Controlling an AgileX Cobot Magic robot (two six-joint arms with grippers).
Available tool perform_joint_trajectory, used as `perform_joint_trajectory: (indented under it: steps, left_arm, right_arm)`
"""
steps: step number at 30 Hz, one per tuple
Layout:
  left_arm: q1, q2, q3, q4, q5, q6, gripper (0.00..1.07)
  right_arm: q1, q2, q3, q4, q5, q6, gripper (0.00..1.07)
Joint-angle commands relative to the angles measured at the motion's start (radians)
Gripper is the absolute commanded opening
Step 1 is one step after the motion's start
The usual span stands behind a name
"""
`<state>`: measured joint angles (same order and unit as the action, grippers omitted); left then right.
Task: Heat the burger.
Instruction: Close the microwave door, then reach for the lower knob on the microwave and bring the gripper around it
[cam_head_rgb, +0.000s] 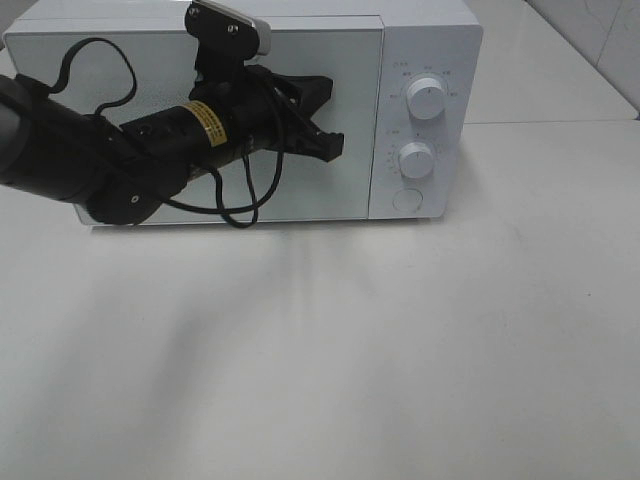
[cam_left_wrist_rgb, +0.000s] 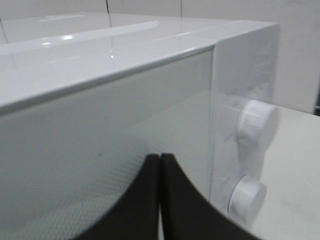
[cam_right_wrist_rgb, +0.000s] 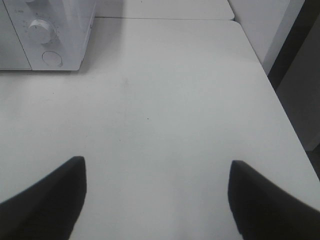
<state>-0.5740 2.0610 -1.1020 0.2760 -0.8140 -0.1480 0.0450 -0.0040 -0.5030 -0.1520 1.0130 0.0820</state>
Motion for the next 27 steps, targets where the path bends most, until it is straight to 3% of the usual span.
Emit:
perform_joint_trajectory:
  steps: [1, 12, 25, 26, 27]
  left_arm:
    - [0.012, 0.022, -0.065, -0.097, 0.041, -0.007, 0.0]
    - [-0.019, 0.04, -0.127, -0.062, 0.08, -0.053, 0.0]
    - [-0.13, -0.069, -0.031, -0.047, 0.203, -0.07, 0.0]
    - [-0.146, -0.097, -0.017, -0.047, 0.231, -0.07, 0.03]
    - [-0.159, -0.127, -0.007, -0.047, 0.287, -0.07, 0.15]
  right_arm:
    - [-0.006, -0.026, 0.0, 0.003, -0.005, -0.005, 0.76]
    - [-0.006, -0.026, 0.0, 0.003, -0.005, -0.005, 0.76]
    - [-0.006, -0.026, 0.0, 0.003, -0.005, -0.005, 0.76]
    - [-0.006, -0.026, 0.0, 0.003, -0.005, -0.005, 0.76]
    - [-0.006, -0.026, 0.0, 0.003, -0.005, -0.005, 0.76]
